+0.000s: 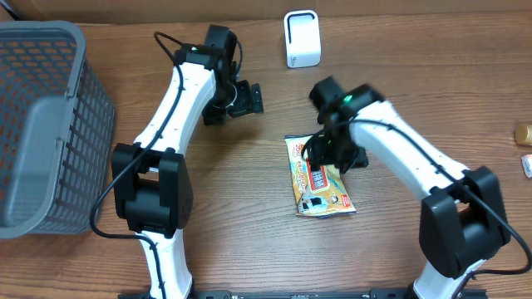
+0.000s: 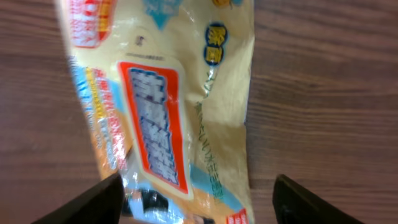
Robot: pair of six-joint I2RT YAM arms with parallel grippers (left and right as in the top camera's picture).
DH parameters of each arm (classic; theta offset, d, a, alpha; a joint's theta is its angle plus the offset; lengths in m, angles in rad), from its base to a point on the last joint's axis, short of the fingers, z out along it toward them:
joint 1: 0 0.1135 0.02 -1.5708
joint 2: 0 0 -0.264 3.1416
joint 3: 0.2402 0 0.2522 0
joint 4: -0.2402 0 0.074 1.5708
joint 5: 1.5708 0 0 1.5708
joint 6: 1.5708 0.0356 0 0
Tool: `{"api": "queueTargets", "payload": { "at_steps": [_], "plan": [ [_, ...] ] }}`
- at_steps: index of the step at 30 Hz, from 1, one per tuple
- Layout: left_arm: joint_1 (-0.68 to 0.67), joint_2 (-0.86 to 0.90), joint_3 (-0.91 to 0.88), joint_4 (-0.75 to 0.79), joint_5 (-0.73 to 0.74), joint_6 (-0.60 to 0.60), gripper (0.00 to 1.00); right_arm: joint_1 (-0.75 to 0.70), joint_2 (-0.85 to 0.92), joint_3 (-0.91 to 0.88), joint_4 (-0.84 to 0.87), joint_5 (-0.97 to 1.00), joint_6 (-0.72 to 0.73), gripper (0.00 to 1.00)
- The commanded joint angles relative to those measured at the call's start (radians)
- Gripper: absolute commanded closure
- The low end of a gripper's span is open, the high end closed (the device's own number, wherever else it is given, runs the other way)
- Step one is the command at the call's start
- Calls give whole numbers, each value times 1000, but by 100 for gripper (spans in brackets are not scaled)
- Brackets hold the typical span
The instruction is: Scan the item barcode
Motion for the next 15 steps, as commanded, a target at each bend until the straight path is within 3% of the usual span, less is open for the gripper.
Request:
{"api": "queueTargets", "payload": {
  "at_steps": [1,10,15],
  "plan": [
    [23,6,8,-2,-17,-21,6,18,-5,-76,61,63,118,25],
    [46,6,8,3,-17,-21,4,102,-4,-175,166,83,93,36],
    [47,6,8,0,-18,-20,2,115,-4,-128,118,174,96,24]
  ]
}}
